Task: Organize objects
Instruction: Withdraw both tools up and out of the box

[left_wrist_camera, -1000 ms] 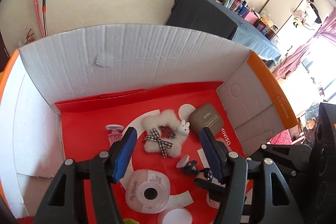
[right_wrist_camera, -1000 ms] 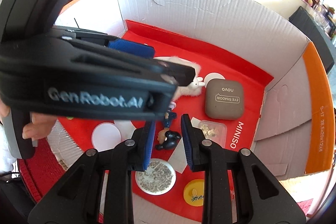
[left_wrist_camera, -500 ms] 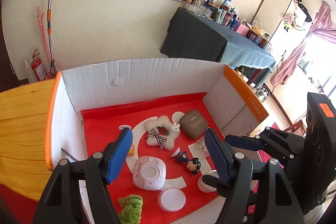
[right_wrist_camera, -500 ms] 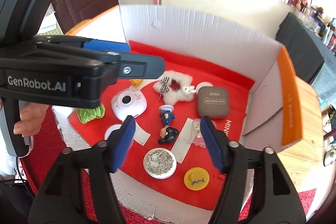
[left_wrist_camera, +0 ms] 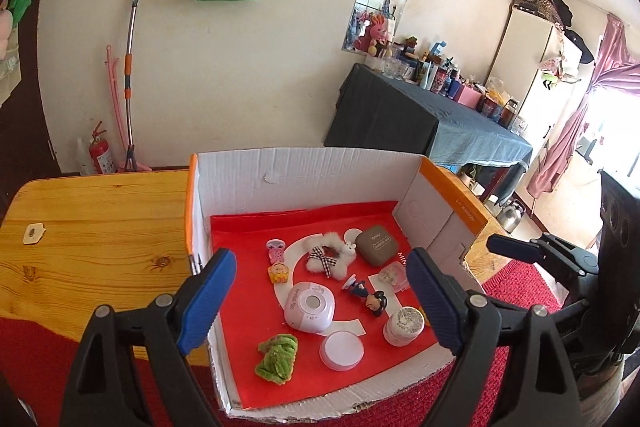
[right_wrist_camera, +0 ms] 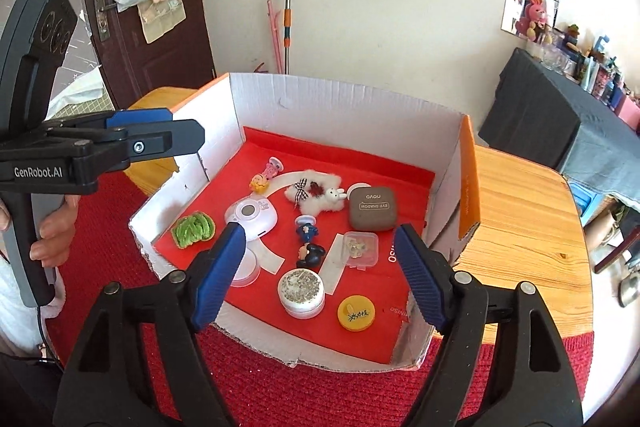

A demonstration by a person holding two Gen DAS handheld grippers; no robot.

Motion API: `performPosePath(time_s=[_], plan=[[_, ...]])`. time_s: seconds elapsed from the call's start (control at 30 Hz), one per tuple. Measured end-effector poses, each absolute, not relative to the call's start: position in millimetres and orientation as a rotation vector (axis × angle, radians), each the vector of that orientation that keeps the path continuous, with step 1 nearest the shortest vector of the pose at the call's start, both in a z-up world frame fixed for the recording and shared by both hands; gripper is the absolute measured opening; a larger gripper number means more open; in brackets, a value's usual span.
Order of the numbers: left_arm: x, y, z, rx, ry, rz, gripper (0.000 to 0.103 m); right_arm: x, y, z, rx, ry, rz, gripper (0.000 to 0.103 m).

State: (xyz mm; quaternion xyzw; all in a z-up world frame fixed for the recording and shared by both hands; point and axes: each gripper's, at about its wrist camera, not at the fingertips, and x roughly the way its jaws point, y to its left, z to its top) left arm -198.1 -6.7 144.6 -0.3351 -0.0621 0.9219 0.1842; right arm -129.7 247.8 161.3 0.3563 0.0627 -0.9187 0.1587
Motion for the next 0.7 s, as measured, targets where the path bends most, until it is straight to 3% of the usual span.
performPosePath(time_s=[0.23,0.43,0.7], plan=[[-170.5,-7.5,141.3,-0.861,-0.101,2.701,0.099,-104.5,243.9,167.5,0.896,0.168,-2.735,0.095],[-148.5,-1.2,129.3,-0.762,0.028,2.817,0.103,-97.9,225.7,156.5,0.838,0.179,-2.813,0.097],[-147.7,1.6,95.7,-0.791,0.025,2.869,0.103,-122.7,228.8,118.5,0.833,0.114,-2.872,0.097]])
